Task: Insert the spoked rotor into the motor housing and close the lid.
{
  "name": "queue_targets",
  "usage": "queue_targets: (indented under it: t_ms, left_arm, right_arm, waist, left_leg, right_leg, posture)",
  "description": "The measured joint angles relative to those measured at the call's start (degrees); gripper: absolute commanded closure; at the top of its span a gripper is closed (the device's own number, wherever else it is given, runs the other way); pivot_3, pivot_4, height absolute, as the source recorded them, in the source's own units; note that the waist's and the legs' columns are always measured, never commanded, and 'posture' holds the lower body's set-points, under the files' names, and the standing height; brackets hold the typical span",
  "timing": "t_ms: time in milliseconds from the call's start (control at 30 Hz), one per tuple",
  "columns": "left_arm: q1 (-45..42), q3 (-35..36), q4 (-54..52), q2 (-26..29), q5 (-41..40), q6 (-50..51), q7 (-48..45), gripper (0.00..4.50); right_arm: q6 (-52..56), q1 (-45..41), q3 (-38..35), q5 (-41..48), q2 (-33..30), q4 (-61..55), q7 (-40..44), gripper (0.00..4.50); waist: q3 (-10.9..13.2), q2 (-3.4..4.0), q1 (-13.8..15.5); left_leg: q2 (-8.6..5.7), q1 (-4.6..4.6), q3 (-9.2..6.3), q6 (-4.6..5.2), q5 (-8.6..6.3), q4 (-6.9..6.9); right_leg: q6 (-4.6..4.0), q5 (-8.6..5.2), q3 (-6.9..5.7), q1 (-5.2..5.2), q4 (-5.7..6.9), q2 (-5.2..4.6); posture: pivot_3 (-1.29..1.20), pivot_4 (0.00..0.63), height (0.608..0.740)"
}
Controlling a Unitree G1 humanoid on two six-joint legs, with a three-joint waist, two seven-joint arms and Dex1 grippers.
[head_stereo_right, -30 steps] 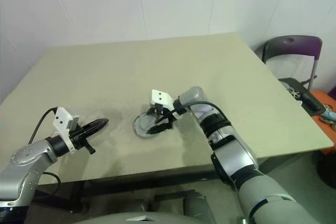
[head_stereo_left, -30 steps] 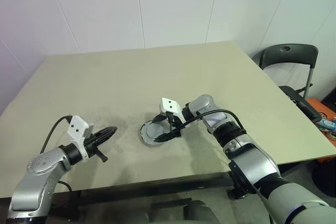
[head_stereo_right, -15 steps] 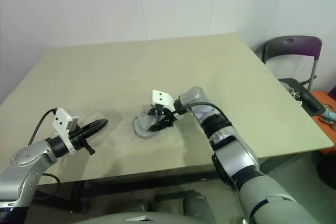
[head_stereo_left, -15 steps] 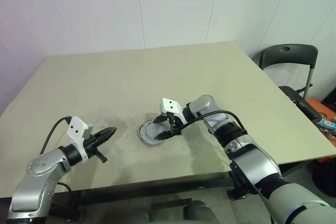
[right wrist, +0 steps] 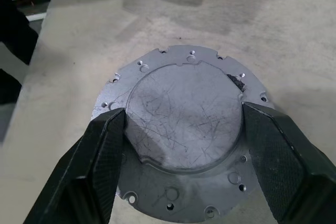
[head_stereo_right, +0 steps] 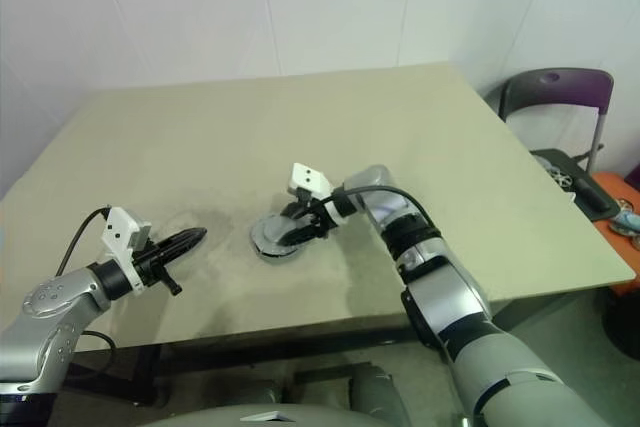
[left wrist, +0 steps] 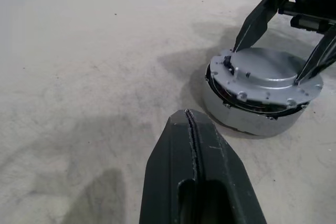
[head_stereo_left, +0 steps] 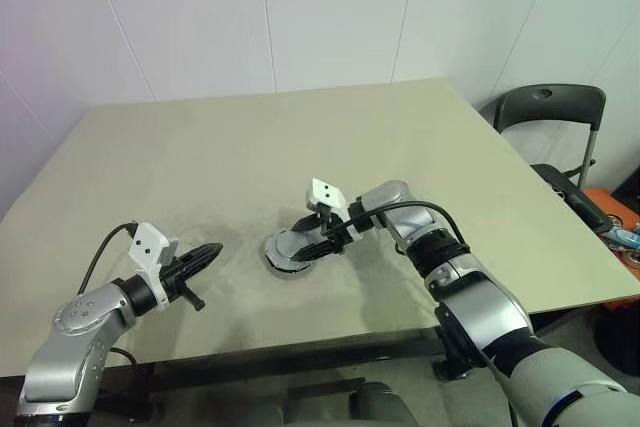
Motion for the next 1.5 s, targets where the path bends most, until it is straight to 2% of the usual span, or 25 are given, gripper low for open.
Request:
queue_targets:
  t_ms: [400,1267,1500]
  left_arm:
    - [-0.28,-0.71,0.16,-0.11,0.15,-0.20,-0.19,4.50]
    - [-0.91,-1.22,0.17,-0.31,0.74,-0.37,-0.08,4.50]
    - [-3.92,-3.32,1.28,-0.70,1.19,-0.29,0.11,4.50]
  right_arm:
    - [0.23,-0.38,0.09,-0.25,0.82,0.63,-2.20,1.38]
    - [-7.56,-0.28,2.23,-3.33,0.22,1.57,-2.40,1.38]
    - [-8.98,-0.30,2.52,-3.44,0.00,2.45,-2.65,1.38]
  waist:
    - [0.00,0.00,-0.01]
    - [0.00,0.00,0.00]
    - [0.00,0.00,0.04]
  left_leg:
    - [0.00,-0.02,0.01,0.00,0.00,0.00]
    - [0.00,0.07,0.01,0.00,0.00,0.01]
    - [-0.01,0.28,0.02,0.00,0.00,0.01]
  right_leg:
    - [0.00,0.00,0.00,-0.02,0.00,0.00]
    - [0.00,0.00,0.00,0.06,0.01,0.00]
    - [0.00,0.00,-0.01,0.29,0.00,0.00]
  posture:
    - [0.00,0.000,0.740]
    - [0.00,0.000,0.740]
    - [0.00,0.000,0.740]
